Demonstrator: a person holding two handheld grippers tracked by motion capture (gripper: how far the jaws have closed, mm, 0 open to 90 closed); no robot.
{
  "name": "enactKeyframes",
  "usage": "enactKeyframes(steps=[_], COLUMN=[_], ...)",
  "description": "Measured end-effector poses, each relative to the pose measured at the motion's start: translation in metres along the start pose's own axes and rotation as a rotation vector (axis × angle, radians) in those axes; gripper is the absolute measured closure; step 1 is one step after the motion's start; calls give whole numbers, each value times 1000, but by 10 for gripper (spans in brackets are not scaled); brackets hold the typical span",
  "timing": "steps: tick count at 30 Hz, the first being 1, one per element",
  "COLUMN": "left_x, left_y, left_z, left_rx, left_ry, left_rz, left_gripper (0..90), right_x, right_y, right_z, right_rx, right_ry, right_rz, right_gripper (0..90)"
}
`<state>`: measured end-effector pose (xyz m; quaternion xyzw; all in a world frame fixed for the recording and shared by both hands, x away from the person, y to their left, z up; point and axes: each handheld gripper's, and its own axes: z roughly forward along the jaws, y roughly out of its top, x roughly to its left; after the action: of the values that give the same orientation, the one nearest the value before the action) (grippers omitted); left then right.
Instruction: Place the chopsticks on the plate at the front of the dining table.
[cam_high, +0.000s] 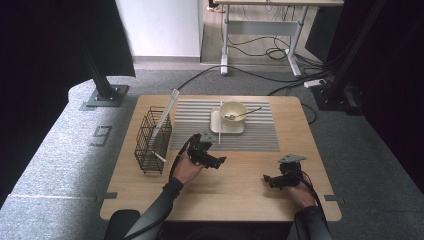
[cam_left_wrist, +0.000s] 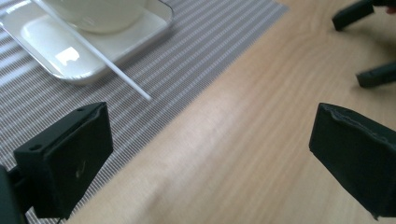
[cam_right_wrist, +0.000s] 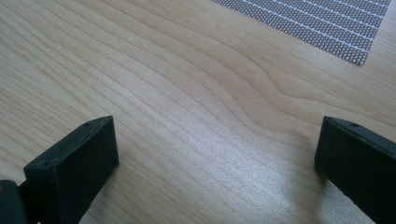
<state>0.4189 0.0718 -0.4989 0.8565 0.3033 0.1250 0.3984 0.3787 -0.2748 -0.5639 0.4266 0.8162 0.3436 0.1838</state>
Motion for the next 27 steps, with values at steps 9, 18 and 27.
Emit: enactKeyframes(steps=[9, 18, 27], left_x=[-6, -4, -5], left_y=[-34, -68, -89], left_z=[-8, -20, -18], left_rx=[21, 34, 103], left_ry=[-12, 2, 23], left_rz=[26, 22, 56], left_gripper=[0, 0, 0], right_x=[0, 1, 2], right_y=[0, 1, 1], right_z=[0, 0, 1], right_rx=[1, 1, 0], right_ry=[5, 6, 2], right_rz=[-4, -3, -1], right_gripper=[0, 0, 0])
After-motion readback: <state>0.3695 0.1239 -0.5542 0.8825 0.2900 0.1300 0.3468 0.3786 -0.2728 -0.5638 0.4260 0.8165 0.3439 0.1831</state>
